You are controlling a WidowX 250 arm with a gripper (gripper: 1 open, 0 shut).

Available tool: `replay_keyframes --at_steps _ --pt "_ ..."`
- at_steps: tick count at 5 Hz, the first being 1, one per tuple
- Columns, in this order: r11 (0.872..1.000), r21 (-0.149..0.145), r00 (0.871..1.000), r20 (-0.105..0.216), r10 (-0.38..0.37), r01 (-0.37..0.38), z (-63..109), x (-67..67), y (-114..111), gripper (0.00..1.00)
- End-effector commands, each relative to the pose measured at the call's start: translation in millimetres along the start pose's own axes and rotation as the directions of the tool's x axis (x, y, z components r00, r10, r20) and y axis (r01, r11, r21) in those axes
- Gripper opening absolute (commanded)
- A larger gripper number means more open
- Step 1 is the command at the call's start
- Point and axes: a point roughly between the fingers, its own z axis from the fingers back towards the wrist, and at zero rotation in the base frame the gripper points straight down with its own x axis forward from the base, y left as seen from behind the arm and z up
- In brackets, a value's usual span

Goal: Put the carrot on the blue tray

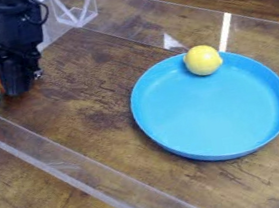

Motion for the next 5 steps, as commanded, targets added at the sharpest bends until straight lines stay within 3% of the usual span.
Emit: replay_keyframes --at_steps 1,2,4,5 --pt "0.999 0.041 0.998 0.058 0.025 -0.027 25.5 -1.5 12.1 0.0" --pt "0.998 0.056 0.997 0.071 0.02 -0.024 37.2 -3.3 12.2 0.0" --pt "0.994 0.064 0.992 0.096 0.077 -0.084 71.8 2.6 -19.6 0.0" --pt "0.992 0.06 0.99 0.098 0.1 -0.107 70.7 9.1 -23.7 1.0"
